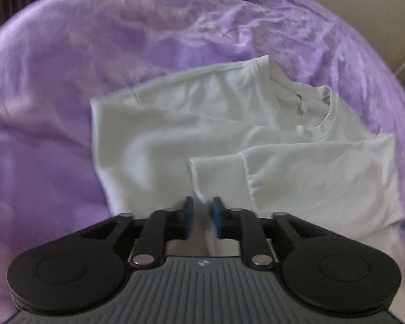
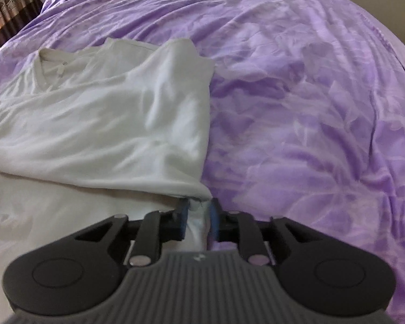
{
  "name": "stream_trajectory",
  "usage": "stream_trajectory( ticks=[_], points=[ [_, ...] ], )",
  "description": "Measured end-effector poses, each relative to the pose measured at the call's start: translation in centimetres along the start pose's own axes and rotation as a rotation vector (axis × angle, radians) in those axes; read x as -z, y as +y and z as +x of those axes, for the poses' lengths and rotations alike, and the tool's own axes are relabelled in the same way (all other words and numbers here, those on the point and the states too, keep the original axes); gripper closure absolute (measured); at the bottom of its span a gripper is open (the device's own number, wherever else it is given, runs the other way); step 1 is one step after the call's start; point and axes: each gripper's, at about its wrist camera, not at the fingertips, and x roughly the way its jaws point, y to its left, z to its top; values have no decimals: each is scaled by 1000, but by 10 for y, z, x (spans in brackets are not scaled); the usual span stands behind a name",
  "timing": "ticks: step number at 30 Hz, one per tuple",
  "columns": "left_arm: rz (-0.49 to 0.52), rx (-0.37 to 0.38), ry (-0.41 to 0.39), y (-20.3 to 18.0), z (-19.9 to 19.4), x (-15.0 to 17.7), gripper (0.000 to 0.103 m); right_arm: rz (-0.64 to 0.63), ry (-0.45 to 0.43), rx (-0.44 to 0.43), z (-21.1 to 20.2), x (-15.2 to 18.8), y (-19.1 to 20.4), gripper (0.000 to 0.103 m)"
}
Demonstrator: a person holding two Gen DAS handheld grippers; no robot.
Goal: Fold small clothes
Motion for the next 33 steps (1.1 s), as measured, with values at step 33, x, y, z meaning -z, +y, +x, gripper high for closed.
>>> stream_trajectory(
  ticks=[33],
  points=[
    [275,30,110,-38,60,-35,86,136,354,181,127,-230,-5,103]
  ],
)
